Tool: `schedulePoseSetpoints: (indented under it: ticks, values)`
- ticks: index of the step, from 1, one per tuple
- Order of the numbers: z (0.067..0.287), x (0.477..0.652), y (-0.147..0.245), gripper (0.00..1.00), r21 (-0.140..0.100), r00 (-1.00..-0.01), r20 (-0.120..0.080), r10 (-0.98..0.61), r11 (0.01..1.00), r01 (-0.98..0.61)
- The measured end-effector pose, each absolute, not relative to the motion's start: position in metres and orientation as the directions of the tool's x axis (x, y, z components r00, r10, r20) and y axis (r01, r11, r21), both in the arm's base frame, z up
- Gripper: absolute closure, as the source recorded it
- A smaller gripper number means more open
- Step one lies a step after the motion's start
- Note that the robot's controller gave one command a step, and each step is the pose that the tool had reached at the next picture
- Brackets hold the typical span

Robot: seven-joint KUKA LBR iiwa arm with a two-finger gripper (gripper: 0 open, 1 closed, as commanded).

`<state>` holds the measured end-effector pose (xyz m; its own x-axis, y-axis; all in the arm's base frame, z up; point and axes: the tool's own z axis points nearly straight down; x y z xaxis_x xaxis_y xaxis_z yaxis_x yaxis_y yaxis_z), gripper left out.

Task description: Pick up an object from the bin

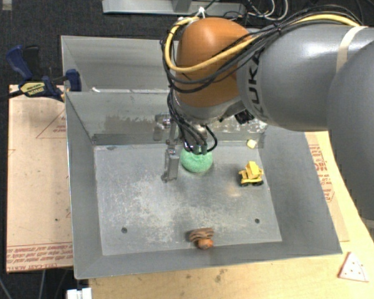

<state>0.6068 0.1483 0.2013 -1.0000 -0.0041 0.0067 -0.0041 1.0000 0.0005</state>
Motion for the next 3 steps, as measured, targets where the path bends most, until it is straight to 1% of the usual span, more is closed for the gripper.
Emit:
schedulePoseSetpoints:
  ticks: [1, 2, 3]
  values:
    - [0.207, 0.608, 0.148, 0.0, 0.002, -1.0, -0.001, -0.001, 1.0, -0.001]
    - [0.265, 0.595, 0.145, 0.0, 0.0, -0.998, 0.002, -0.065, 0.998, -0.065]
    - [0.256, 0.602, 0.114, 0.0, 0.003, -0.994, -0.02, -0.107, 0.994, -0.107]
